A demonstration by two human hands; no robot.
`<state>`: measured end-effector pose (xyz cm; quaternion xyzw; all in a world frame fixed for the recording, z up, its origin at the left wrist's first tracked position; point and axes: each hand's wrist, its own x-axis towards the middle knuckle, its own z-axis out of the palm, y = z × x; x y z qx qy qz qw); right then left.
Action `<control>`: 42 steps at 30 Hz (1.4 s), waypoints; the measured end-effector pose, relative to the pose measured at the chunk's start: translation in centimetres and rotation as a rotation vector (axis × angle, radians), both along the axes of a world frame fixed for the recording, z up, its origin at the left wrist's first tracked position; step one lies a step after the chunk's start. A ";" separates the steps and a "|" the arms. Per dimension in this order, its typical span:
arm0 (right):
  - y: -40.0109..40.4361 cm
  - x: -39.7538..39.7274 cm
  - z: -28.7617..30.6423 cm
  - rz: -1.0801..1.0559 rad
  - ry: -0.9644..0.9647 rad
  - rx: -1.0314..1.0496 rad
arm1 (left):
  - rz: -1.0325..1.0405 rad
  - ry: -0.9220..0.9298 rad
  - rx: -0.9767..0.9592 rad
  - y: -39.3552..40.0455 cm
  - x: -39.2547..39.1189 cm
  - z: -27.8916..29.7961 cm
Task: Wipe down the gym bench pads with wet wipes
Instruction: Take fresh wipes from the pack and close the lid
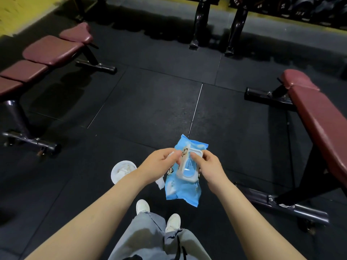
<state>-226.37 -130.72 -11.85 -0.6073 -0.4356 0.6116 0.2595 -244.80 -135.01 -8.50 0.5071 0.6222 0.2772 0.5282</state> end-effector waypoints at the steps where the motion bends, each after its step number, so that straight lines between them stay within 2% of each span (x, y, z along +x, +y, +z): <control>1: -0.1 -0.1 0.2 0.011 0.044 -0.014 | 0.058 -0.042 -0.002 -0.1 0.0 -0.3; 2: -0.2 -0.2 0.4 0.011 0.092 -0.030 | 0.130 -0.031 -0.010 -0.2 0.0 -0.8; 4: -0.4 -0.5 0.8 0.004 0.175 -0.058 | 0.235 0.119 -0.059 -0.2 -0.2 -1.7; 6: -0.4 -0.8 1.1 -0.006 0.227 -0.090 | 0.224 0.228 -0.169 -0.3 -0.5 -2.1; 8: -0.4 -1.0 1.1 -0.012 0.261 -0.115 | 0.155 0.239 -0.288 -0.1 -0.8 -2.5; 9: -0.4 -1.1 1.3 -0.016 0.285 -0.132 | 0.116 0.186 -0.340 0.0 -1.1 -2.6; 13: -0.1 -1.7 1.9 -0.025 0.281 -0.160 | 0.084 -0.261 -0.460 -0.4 -1.8 -3.5; 16: 0.5 -2.1 2.8 -0.006 0.208 -0.190 | 0.027 -0.308 -0.434 -0.8 -2.2 -3.6; 19: 0.7 -2.0 4.1 0.037 0.254 -0.257 | 0.025 -0.316 -0.392 -1.0 -2.3 -3.3; 23: 0.4 -1.2 4.2 0.214 0.179 -0.086 | 0.101 -0.353 -0.349 -0.9 -2.4 -3.2; 28: 0.6 -0.8 4.2 0.192 0.092 0.049 | 0.139 -0.426 -0.302 -0.5 -1.7 -2.4; 31: 0.8 -0.8 4.0 0.137 -0.040 0.087 | 0.195 -0.430 -0.277 -0.1 -1.1 -2.4; 32: 0.9 -0.8 3.8 0.094 -0.065 0.058 | 0.208 -0.424 -0.267 0.1 -1.0 -2.4; 34: 1.0 -0.4 3.4 0.008 -0.006 -0.127 | 0.205 -0.418 -0.254 0.5 -0.7 -2.2; 37: 1.4 0.6 3.0 0.081 0.164 -0.355 | 0.158 -0.412 -0.261 1.2 -0.5 -1.8; 42: 2.3 1.7 2.5 0.110 0.188 -0.263 | 0.094 -0.375 -0.267 2.8 -0.2 -1.4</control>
